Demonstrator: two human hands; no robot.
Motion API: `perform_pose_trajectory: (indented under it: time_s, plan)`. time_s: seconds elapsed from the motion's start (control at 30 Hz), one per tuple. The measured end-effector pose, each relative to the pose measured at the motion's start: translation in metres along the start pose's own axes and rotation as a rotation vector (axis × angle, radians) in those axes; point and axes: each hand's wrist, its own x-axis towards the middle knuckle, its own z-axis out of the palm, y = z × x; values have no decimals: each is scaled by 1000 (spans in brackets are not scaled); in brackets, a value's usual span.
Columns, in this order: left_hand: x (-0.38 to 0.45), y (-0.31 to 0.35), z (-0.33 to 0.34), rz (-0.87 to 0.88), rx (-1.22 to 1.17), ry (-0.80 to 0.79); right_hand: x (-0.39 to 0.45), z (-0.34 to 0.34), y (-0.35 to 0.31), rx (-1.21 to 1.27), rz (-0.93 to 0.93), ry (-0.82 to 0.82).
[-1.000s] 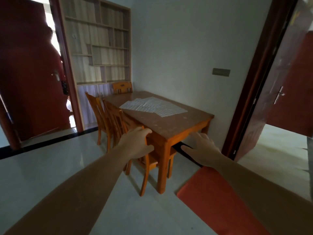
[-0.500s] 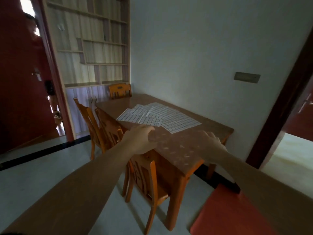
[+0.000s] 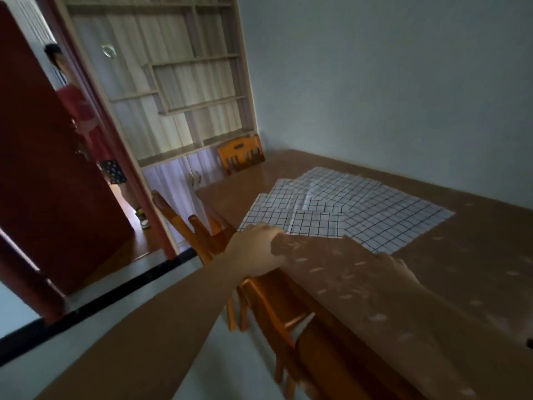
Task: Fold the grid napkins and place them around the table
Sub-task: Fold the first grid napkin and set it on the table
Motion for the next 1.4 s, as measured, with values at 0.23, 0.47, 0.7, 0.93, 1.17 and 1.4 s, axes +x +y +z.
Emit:
perform_pose_trajectory:
  time_s: [0.23, 0.47, 0.7, 0.93, 1.17, 1.4]
  plan:
    - [135, -57, -5, 20, -4, -12, 89, -56, -66, 108, 47, 167]
    - [277, -122, 25, 101, -47, -68, 189, -36, -104, 60, 101, 183]
    - [439, -197, 113, 197, -80, -223, 307, 45, -118, 15, 309, 180]
    - [519, -261, 191, 244, -53, -368, 396, 116, -136, -104, 383, 57]
    - [513, -290, 246, 265, 142, -486, 433, 179, -150, -262, 440, -3]
    - [499, -298, 262, 291, 154, -421, 426, 203, -153, -260, 463, 76]
